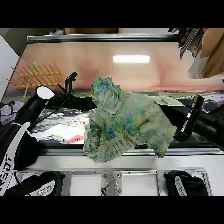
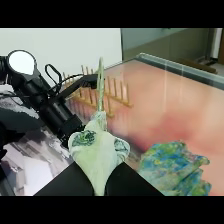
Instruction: Fold the clothes and pants, and hang the long-sleeved shirts on hangers.
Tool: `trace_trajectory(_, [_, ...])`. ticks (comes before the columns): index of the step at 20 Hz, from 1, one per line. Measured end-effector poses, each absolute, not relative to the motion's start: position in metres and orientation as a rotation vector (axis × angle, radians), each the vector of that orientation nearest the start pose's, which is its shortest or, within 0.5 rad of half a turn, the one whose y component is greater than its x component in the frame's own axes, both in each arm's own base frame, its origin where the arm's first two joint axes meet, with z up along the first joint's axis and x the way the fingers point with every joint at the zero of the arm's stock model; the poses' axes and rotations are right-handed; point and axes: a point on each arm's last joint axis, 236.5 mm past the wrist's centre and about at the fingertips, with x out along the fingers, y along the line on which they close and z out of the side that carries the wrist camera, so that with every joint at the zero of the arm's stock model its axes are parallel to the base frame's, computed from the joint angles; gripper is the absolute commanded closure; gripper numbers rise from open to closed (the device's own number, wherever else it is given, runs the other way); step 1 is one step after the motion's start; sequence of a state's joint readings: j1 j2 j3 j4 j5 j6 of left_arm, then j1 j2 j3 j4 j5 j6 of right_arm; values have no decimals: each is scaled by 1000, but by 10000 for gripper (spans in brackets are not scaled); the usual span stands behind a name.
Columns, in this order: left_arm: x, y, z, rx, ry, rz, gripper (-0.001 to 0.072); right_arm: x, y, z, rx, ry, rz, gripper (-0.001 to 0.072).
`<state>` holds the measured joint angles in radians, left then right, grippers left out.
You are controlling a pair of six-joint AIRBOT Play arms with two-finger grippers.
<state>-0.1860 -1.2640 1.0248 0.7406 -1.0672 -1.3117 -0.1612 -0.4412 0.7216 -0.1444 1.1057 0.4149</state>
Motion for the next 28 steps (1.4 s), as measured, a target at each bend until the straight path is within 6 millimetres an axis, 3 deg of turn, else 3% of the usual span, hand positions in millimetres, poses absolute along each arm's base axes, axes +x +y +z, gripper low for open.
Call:
trace_trajectory(6, [350,-214,38,-493,1208,-652,697,239,172,275,82,59,913,710])
trace_trajectory(15, [336,-236,19,-439,1267,-691,697,243,164,314,181,-82,878,710])
trace_trajectory(23, [346,-227,17,-459,1251,-660,696,240,163,326,207,-119,881,710])
trace_trajectory(28, [334,-245,20,-450,1265,-710,697,241,161,328,218,-128,872,710])
